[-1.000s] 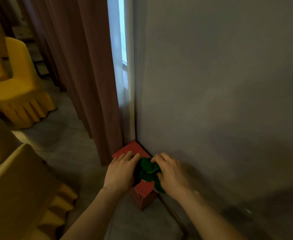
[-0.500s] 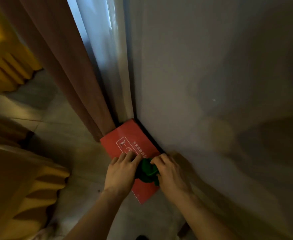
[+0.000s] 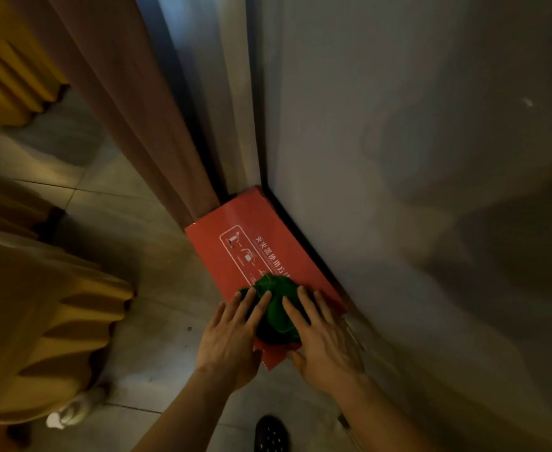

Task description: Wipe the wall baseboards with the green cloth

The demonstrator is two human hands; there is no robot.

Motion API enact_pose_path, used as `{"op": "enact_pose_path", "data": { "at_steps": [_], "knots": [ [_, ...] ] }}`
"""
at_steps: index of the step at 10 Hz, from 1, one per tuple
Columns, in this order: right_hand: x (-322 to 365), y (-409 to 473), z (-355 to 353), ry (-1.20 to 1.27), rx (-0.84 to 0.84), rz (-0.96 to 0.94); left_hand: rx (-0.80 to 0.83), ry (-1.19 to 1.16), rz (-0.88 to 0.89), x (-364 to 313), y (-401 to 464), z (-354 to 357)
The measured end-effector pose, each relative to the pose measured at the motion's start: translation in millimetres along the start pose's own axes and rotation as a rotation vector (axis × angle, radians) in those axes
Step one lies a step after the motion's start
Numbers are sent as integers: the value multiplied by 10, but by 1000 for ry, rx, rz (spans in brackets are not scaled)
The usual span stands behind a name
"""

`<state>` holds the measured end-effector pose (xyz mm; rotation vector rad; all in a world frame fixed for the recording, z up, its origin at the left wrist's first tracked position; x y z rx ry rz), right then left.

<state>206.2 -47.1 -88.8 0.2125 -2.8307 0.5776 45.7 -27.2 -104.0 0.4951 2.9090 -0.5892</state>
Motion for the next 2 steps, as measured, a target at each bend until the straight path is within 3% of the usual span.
{"op": "enact_pose_path", "data": {
  "at_steps": [2],
  "knots": [
    [-19, -107, -54, 9, -16, 43, 6, 17, 25, -51, -109, -111]
  ]
}}
Point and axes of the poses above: each hand's wrist, its own y-axis towards the middle knuckle, its own z-axis out of the palm, x = y × z, the point moved 5 cm from there along y, towards the middle knuckle, and after that the axes turned 6 degrees about -x, right-handed, at the moved point
